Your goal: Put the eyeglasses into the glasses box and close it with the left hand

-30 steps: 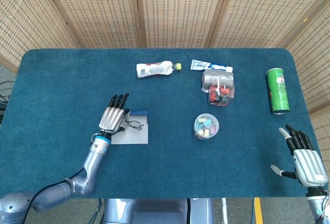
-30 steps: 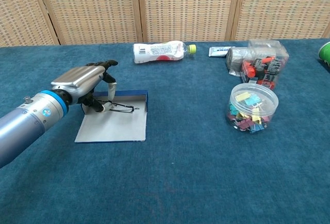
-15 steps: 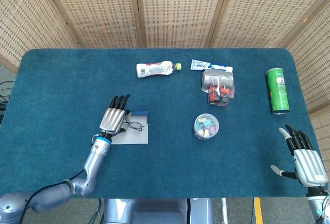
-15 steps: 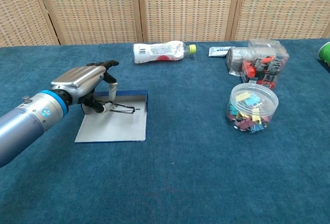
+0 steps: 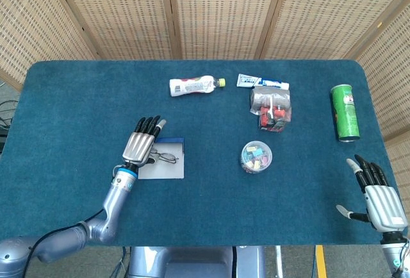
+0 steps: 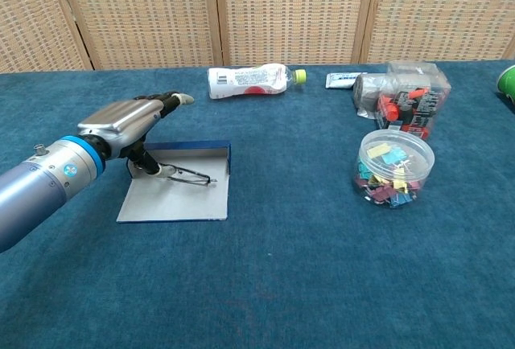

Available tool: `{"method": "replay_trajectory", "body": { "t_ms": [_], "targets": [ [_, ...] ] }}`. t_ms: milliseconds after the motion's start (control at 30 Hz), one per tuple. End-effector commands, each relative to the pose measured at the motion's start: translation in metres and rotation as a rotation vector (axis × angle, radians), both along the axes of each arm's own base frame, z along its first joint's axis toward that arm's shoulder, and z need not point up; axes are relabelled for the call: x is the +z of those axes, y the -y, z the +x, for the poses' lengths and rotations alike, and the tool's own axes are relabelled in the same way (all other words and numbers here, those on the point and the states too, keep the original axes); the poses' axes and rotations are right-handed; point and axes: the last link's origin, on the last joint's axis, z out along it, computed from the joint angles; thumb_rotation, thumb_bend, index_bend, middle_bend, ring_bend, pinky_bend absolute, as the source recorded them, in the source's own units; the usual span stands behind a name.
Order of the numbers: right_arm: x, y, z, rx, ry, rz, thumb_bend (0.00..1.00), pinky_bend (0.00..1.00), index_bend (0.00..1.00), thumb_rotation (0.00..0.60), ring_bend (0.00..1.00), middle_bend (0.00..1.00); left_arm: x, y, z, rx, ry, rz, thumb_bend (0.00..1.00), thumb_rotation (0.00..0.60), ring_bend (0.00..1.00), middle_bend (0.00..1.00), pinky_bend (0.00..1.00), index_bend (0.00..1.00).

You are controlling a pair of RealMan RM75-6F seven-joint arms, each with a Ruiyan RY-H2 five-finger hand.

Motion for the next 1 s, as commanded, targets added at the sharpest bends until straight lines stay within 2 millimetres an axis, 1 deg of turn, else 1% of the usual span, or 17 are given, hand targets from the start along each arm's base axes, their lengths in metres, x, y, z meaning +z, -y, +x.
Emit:
{"method": "replay_trajectory", "body": {
  "t_ms": [33, 533, 667, 833, 900, 1000],
  "targets": [
    [0.0, 0.0, 0.0, 0.0, 0.0, 0.0, 0.0, 0.0, 0.0, 0.6, 0.0, 0.0, 0.002, -0.001, -0.001, 0.003, -0.006, -0.004, 0.2, 0.6, 0.0, 0.0, 0.0, 0.0],
    [0.0, 0.0, 0.0, 0.0, -0.001, 0.001, 0.0, 0.0, 0.0, 0.6, 0.0, 0.0, 0.019, -0.005, -0.004, 0.022, 0.0, 0.019, 0.21, 0.6, 0.0, 0.0, 0.0, 0.0],
    [0.0, 0.0, 0.0, -0.001, 0.001, 0.001, 0.0, 0.0, 0.0, 0.6, 0.0, 0.0, 0.02, 0.003, -0.005, -0.009, -0.016, -0.017, 0.21, 0.6, 0.0, 0.0, 0.0, 0.0],
    [0.0, 0.0, 0.0, -0.001, 0.003, 0.003, 0.0, 0.0, 0.0, 0.6, 0.0, 0.0, 0.026, 0.017, -0.002, -0.079, -0.044, -0.047, 0.21, 0.6, 0.0, 0.0, 0.0, 0.0],
    [0.0, 0.0, 0.0, -0.001, 0.002, 0.004, 0.0, 0.0, 0.0, 0.6, 0.0, 0.0, 0.027, 0.023, 0.002, -0.11, -0.061, -0.054, 0.21, 0.6, 0.0, 0.0, 0.0, 0.0],
    [0.0, 0.0, 0.0, 0.0, 0.003, 0.005, 0.0, 0.0, 0.0, 0.6, 0.0, 0.0, 0.024, 0.027, 0.009, -0.134, -0.077, -0.057, 0.21, 0.6, 0.0, 0.0, 0.0, 0.0]
  ]
}}
